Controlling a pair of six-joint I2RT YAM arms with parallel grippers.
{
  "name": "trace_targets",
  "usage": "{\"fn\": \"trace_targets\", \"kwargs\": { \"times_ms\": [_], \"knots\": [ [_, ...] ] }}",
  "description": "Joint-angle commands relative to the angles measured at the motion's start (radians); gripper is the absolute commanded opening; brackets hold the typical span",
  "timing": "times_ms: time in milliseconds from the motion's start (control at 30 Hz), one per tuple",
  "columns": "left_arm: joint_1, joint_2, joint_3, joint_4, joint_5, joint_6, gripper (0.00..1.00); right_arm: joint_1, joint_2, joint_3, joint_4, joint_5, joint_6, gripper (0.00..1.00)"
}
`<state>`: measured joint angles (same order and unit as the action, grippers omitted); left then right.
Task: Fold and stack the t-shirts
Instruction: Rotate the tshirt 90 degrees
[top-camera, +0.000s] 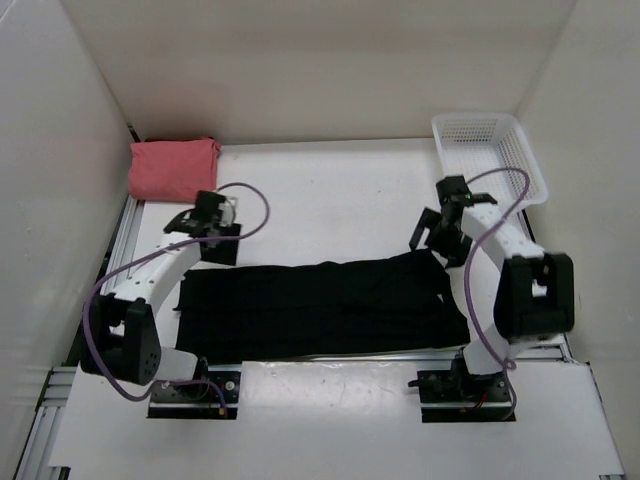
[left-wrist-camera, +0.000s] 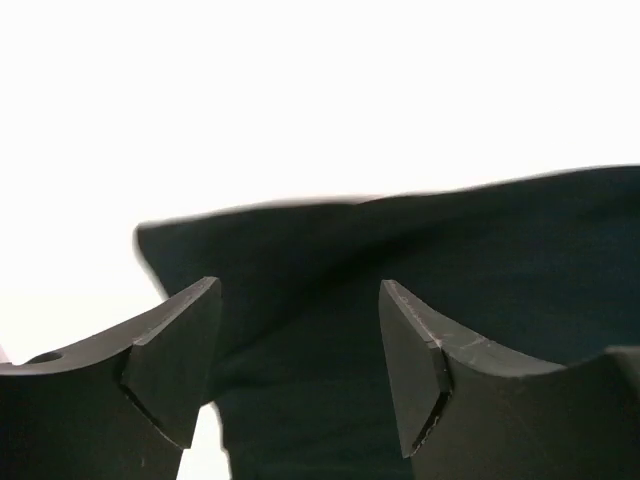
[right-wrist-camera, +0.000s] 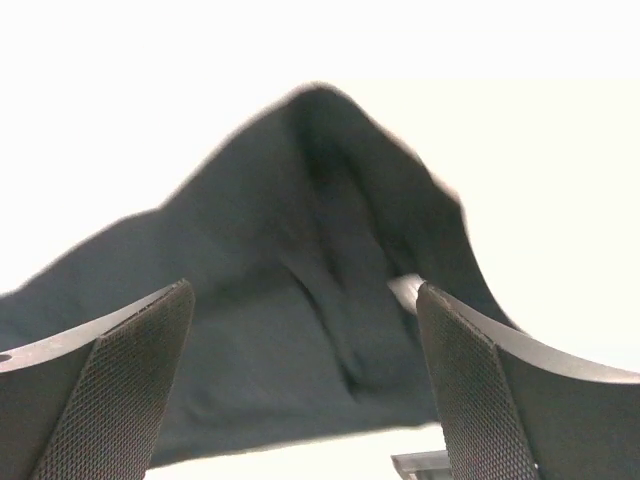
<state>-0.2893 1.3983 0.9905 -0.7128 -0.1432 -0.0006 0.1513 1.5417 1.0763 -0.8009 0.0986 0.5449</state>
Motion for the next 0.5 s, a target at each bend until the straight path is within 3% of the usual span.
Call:
{"fn": "trace_targets", "kwargs": {
  "times_ms": [0, 267, 433, 467],
  "knots": [
    [0.139, -0.061, -0.124, 0.042, -0.006, 0.001, 0.75, 0.010, 0.138, 0.129, 0.055, -0.025, -0.025, 0.95],
    [0.424, 0.106, -0.082, 0.156, -0.039, 0.001, 0.76, 0.071, 0.326, 0.157, 0.085, 0.012, 0.076, 0.93],
    [0.453, 0.159, -0.125, 0.156, -0.044, 0.001, 0.75, 0.080, 0.373, 0.166, 0.085, 0.012, 0.086, 0.71],
    [0.453, 0.145, -0.137, 0.165, -0.044, 0.001, 0.75, 0.080, 0.383, 0.166, 0.085, 0.022, 0.086, 0.61]
  ]
}}
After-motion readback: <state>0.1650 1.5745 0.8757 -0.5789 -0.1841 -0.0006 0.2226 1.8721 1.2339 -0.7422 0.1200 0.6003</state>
